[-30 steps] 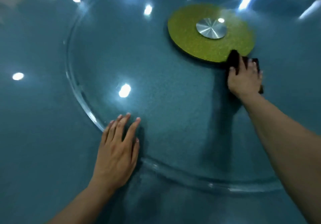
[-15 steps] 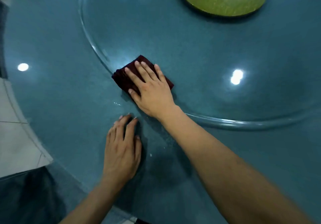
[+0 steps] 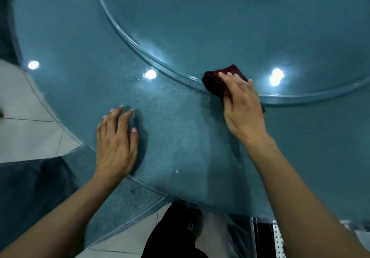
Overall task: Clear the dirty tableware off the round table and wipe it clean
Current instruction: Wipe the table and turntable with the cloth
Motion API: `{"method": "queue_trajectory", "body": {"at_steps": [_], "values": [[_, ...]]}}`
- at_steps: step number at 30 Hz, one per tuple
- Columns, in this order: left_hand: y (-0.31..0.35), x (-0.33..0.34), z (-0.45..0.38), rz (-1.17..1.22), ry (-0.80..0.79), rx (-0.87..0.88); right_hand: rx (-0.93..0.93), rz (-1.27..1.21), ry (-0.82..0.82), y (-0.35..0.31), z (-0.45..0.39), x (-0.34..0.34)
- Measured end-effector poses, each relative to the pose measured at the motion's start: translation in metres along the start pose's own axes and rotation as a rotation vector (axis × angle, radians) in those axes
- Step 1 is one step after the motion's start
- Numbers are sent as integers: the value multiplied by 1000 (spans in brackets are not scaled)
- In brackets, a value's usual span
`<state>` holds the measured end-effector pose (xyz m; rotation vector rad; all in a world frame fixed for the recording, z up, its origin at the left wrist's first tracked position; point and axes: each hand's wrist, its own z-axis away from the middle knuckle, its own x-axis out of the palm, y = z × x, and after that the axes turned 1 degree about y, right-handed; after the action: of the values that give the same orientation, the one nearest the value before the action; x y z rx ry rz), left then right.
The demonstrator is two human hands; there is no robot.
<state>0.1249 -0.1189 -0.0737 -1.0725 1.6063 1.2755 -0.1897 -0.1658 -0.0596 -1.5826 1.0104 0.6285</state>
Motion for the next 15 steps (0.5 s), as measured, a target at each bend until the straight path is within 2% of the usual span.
{"method": "queue_trajectory", "body": {"at_steps": [3, 6, 10, 13, 15], "values": [[-20, 0, 3, -33, -21, -40, 114, 39, 75, 17, 55, -29], [-20, 3, 3, -36, -29, -73, 239, 153, -47, 26, 95, -33], [-17, 3, 2, -27, -29, -108, 406, 157, -36, 13, 82, -14], [-17, 2, 2, -3, -42, -118, 497, 331, -18, 5, 74, 7], [-19, 2, 3, 13, -50, -98, 582, 355, -23, -3, 65, 19]]}}
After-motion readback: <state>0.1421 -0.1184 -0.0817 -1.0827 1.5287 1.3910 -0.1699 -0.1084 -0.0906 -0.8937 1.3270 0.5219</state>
